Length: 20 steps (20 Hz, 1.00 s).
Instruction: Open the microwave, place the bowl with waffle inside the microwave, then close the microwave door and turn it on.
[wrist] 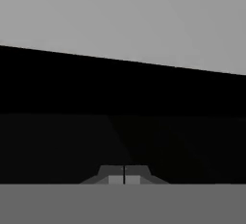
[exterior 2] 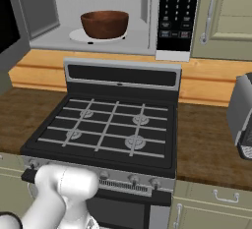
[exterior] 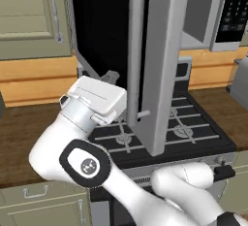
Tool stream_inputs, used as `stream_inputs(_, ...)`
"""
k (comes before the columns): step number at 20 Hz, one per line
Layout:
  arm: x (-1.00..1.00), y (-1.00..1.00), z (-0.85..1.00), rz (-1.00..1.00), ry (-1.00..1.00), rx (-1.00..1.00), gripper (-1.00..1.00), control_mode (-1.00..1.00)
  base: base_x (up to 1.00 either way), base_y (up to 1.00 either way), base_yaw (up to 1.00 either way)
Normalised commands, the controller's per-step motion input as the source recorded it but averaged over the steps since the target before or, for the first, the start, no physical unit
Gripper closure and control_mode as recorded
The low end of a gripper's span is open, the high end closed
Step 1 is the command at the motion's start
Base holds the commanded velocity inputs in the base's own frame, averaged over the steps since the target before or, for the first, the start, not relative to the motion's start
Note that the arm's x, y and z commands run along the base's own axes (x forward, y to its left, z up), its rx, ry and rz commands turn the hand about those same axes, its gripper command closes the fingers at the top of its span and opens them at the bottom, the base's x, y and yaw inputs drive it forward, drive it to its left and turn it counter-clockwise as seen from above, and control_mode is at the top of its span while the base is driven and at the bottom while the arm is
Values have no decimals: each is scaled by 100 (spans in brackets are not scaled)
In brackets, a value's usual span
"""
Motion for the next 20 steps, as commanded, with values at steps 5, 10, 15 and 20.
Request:
stream_inputs(5, 7, -100, 34, 2, 14, 0, 100, -100, 0, 0, 0)
stream_inputs(10, 1, -100, 46, 1, 8, 0, 100, -100, 0, 0, 0)
stream_inputs(15, 14, -100, 34, 7, 16, 3, 100, -100, 0, 0, 0)
stream_inputs(20, 58, -78, 18, 27, 43, 25, 100, -100, 0, 0, 0)
